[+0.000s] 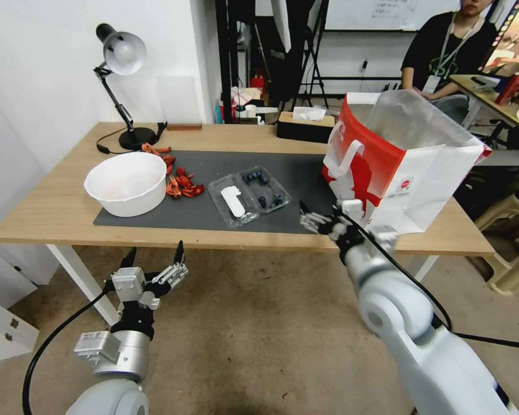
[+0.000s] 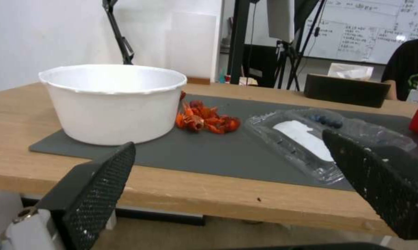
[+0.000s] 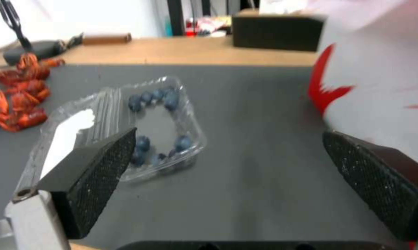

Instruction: Close the takeout container lid, then place the container into the takeout bag.

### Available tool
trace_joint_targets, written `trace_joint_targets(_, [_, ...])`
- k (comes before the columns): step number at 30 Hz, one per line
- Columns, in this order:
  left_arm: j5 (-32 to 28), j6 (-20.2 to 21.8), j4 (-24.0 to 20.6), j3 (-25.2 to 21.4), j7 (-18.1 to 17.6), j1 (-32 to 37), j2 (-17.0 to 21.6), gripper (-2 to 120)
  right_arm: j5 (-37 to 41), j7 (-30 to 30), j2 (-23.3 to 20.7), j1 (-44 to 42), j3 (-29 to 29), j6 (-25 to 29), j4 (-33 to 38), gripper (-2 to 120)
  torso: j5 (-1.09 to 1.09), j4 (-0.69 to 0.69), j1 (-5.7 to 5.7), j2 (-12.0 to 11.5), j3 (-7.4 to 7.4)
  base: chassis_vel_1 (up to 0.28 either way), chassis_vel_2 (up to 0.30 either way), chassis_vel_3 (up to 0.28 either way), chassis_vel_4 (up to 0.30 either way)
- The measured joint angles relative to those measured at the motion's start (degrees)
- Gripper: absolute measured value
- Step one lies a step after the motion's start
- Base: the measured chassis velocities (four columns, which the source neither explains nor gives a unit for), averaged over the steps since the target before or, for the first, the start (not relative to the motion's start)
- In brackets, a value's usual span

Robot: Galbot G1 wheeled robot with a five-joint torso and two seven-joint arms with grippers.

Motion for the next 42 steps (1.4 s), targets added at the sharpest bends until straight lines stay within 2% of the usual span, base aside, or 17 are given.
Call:
trace_joint_targets(13, [0.12,-1.27,0.52,-0.96,-0.17,0.12,0.00,100,2.50,6.75,5.17,15.64,-9.39,-4.42,-15.13,100,-0.01,0.01,0.00,0.00,0.00,0.000,0.000,0.000,0.000])
trace_joint_targets(20, [0.03,-1.81,0.91,-1.34,-0.30,0.10,0.01,100,4.64,8.91,7.01,19.40,-10.79,-7.81,-20.55,100,-0.01,0.00,0.00,0.00,0.00,0.000,0.000,0.000,0.000])
trace_joint_targets(42, [0.04,-2.57,1.53,-1.45,-0.46,0.00,0.02,100,9.58,12.37,7.56,20.67,-9.51,-11.09,-22.89,100,0.00,0.00,0.00,0.00,0.00,0.000,0.000,0.000,0.000])
